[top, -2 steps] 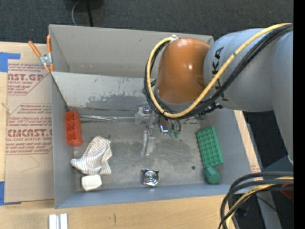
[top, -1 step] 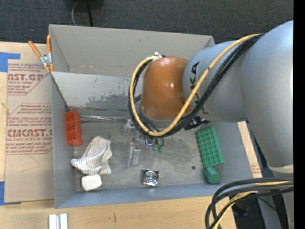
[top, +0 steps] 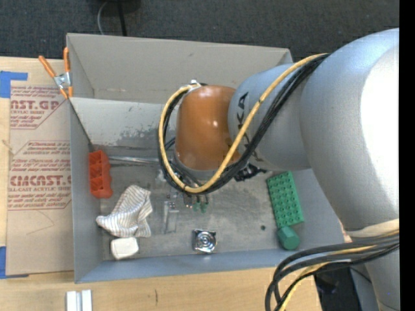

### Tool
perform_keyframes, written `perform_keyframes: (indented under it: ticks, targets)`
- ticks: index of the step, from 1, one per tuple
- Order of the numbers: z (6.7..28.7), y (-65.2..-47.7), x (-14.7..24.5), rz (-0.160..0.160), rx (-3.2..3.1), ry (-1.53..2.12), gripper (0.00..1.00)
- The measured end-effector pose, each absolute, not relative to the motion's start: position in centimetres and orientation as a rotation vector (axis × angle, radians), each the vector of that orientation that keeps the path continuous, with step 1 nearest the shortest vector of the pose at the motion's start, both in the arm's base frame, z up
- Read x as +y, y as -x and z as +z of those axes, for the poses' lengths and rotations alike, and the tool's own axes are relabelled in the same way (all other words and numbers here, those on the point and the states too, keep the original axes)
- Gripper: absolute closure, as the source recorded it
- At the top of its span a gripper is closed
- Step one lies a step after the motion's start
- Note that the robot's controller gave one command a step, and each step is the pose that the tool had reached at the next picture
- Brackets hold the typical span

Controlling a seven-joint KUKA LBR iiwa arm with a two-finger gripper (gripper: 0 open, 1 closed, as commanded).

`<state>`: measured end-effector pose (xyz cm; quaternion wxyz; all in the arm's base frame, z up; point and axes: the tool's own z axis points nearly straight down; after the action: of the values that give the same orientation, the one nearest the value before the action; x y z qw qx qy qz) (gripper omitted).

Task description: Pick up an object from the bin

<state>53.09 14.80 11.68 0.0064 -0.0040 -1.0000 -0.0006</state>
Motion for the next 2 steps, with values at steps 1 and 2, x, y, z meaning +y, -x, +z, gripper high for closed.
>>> perform_keyframes:
  ticks: [1,2]
  targets:
    - [10.6,-54.8,15.5,-0.007,-3.152,0.033,0.00]
    - [7.8,-53.7,18.8,-0.001,-3.126,0.201,0.00]
